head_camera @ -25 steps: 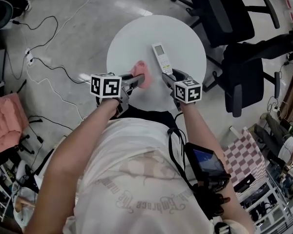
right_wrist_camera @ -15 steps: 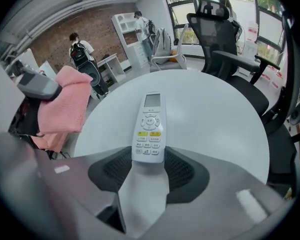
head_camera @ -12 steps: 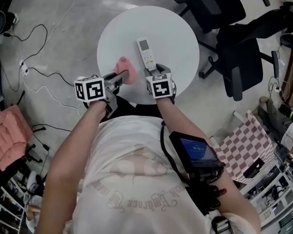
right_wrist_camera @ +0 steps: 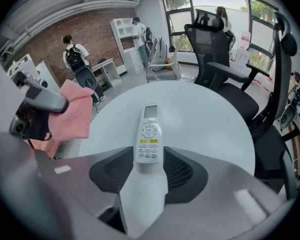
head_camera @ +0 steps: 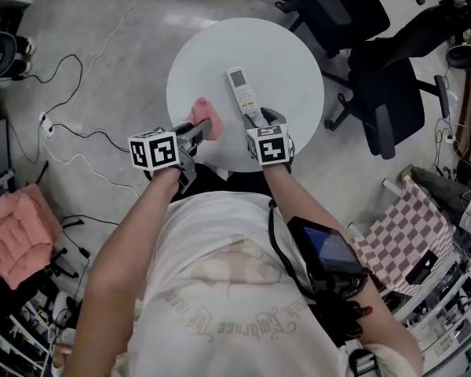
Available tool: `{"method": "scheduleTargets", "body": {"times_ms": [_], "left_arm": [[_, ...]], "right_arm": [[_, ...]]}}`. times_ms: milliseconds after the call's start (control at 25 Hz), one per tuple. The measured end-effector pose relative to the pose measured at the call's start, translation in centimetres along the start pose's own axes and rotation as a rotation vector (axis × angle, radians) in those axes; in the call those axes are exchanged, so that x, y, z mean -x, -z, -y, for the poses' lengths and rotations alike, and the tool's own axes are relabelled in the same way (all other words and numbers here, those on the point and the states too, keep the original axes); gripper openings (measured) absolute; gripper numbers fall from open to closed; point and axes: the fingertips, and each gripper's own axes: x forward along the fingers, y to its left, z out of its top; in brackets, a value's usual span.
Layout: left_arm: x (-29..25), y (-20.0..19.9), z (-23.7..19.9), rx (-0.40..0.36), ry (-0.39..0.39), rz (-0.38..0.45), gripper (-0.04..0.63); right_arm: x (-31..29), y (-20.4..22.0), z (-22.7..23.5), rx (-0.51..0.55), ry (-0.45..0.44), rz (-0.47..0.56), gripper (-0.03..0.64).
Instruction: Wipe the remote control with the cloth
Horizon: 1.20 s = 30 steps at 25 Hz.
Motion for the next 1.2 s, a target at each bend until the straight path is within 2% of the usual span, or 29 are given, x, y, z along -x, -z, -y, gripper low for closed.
{"method": "scheduleTargets", "body": {"times_ms": [160,280,440,720,840,1200], "left_arm": [[0.4,-1.2,1.6,-0.139,-0.006,0.009,0.023],[1.0,-2.1,3.3,-0.24,0.004,0.045,0.023],[2.4,-3.5,5.6,-0.383,0.019,0.118,0.023],[5.2,-2.7,8.4,-0.556,0.026,0.115,0.023],[6.1,-2.1,8.5,-0.589,0.041,0.109,0.023],[7.4,-0.2,8.4,-0.611,0.079,0.076,0.023]], "right_arm": [[4.1,-2.1,1.2,-0.036,0.009,0.149,0.011],[7.5,-3.9,1.5,-0.031,-0.025,0.261,0.005],[11.9,-6.3,1.4,0.027,-0.063,0.394,0.006],[17.8,-7.2,0.5,0.048,-0.096,0.526,0.006],[18.9,-6.9,-0.9,0.054,-0.106,0.56,0.006],[20.1,-5.8,-3.8,0.035,-0.11,0.604,0.006]]}}
